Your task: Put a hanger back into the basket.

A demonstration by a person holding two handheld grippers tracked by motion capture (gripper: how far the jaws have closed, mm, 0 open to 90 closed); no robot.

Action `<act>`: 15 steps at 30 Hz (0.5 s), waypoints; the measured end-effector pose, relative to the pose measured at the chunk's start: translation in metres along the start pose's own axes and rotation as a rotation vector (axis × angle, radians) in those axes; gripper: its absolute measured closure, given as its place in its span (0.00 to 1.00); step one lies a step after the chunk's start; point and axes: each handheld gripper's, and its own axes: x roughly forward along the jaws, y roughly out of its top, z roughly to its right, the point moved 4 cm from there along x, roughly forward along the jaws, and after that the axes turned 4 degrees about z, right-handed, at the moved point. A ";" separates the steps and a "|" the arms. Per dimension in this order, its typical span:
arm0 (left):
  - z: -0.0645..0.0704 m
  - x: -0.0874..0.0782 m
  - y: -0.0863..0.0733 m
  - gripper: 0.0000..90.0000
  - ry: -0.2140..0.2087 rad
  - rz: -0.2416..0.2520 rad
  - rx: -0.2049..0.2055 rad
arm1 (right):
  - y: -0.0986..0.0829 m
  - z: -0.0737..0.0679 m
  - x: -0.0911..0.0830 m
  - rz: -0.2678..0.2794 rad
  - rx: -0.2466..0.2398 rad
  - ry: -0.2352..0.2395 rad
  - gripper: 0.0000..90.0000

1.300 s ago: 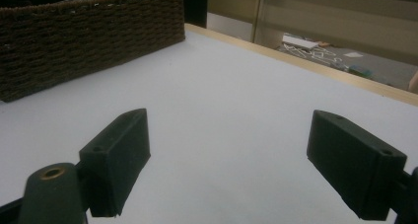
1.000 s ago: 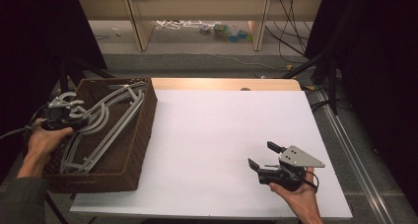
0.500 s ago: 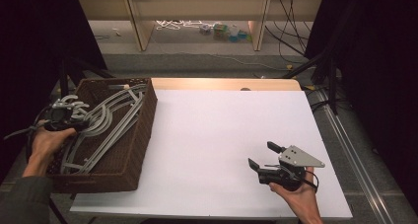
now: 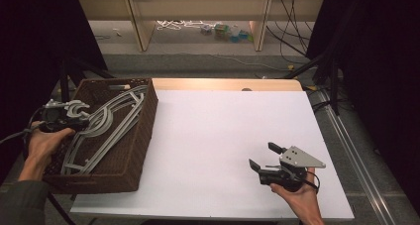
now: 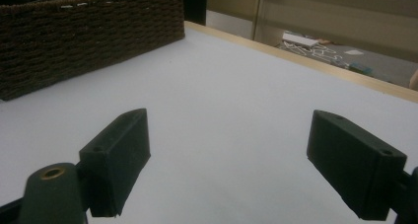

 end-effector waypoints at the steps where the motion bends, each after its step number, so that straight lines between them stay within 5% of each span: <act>1: 0.001 -0.002 0.003 0.59 0.005 0.011 -0.010 | 0.000 0.000 0.000 0.002 0.000 -0.002 0.19; 8: 0.020 -0.016 0.019 0.41 0.006 0.123 -0.087 | 0.000 0.000 -0.001 -0.010 0.015 0.001 0.19; 12: 0.038 -0.028 0.026 0.34 -0.024 0.192 -0.084 | 0.001 0.001 -0.002 -0.003 0.005 0.002 0.19; 15: 0.055 -0.040 0.029 0.29 -0.081 0.252 -0.125 | 0.001 0.000 -0.001 0.005 0.008 0.001 0.19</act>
